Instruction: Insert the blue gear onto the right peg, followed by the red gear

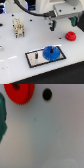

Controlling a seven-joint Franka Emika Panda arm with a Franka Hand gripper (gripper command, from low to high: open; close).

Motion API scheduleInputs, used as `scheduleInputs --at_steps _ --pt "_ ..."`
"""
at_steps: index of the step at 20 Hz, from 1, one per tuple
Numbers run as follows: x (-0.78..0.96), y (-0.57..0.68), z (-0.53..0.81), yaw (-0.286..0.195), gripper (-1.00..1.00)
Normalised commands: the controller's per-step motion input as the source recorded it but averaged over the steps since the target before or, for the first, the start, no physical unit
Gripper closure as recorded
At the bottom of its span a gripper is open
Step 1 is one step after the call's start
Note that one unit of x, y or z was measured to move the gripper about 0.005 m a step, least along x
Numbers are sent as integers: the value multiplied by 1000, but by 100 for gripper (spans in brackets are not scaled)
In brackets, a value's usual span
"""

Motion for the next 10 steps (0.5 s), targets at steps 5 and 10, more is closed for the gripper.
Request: scheduleInputs --at_steps 5,10 --pt "253 208 54 0 -100" --pt "150 432 -4 0 -100"
